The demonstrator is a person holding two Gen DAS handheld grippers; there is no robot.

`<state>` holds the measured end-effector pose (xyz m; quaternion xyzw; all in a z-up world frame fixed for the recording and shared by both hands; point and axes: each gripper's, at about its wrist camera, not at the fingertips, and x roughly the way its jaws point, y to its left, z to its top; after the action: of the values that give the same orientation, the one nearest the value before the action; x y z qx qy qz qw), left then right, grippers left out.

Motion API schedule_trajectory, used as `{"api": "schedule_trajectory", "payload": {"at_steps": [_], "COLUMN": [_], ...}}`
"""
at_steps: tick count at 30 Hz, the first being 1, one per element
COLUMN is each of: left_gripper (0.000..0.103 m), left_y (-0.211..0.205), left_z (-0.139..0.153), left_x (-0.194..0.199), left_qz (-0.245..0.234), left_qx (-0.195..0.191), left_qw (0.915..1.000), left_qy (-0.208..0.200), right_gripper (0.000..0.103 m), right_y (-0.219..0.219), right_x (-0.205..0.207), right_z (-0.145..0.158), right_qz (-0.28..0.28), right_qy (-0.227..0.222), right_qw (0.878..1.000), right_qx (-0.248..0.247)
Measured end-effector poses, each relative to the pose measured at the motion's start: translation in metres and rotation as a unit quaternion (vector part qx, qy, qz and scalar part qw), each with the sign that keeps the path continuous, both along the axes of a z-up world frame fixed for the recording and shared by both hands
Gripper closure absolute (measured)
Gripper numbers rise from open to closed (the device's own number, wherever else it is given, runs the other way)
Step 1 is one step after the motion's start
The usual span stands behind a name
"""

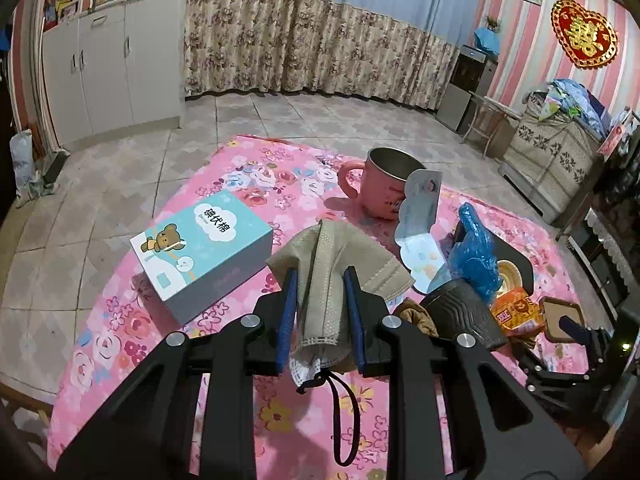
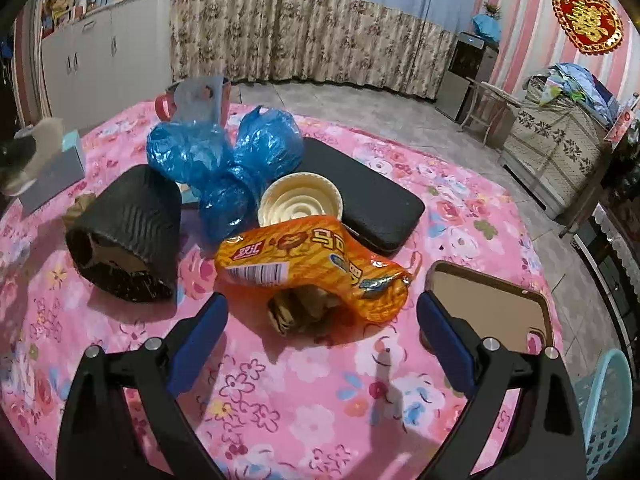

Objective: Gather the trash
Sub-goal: 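Grasp the beige face mask with the left tool while the right tool grasps the orange snack bag, then carry the face mask and snack bag over the light-blue basket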

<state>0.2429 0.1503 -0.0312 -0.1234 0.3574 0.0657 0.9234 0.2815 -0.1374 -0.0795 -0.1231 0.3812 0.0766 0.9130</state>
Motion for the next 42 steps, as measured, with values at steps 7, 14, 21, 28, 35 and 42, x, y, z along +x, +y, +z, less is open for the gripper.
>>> {"api": "schedule_trajectory", "payload": {"at_steps": [7, 14, 21, 28, 35, 42], "left_gripper": [0.081, 0.081, 0.081, 0.081, 0.081, 0.081], "left_y": [-0.001, -0.003, -0.007, -0.008, -0.015, -0.029], "left_z": [-0.001, -0.003, -0.003, -0.002, 0.004, 0.008], "left_x": [0.002, 0.005, 0.007, 0.007, 0.005, -0.003], "left_qz": [-0.004, -0.004, -0.009, -0.009, -0.016, -0.029], "left_qx": [0.004, 0.004, 0.009, 0.008, 0.012, 0.021], "left_qw": [1.0000, 0.9999, 0.9999, 0.9999, 0.9998, 0.9994], "left_qy": [0.003, 0.009, 0.010, 0.010, 0.001, -0.006], "right_gripper": [0.035, 0.063, 0.090, 0.098, 0.098, 0.098], "right_y": [0.002, -0.003, -0.007, -0.020, -0.042, -0.062], "right_x": [0.014, 0.025, 0.037, 0.030, 0.016, -0.008], "right_z": [0.007, 0.013, 0.016, 0.033, 0.059, 0.072], "right_qz": [0.004, 0.014, 0.015, 0.005, -0.009, -0.008], "right_qy": [0.003, 0.009, 0.016, -0.019, -0.054, -0.062], "right_qw": [1.000, 0.999, 0.998, 0.996, 0.994, 0.994], "right_qx": [0.012, 0.047, 0.058, 0.084, 0.097, 0.095]}}
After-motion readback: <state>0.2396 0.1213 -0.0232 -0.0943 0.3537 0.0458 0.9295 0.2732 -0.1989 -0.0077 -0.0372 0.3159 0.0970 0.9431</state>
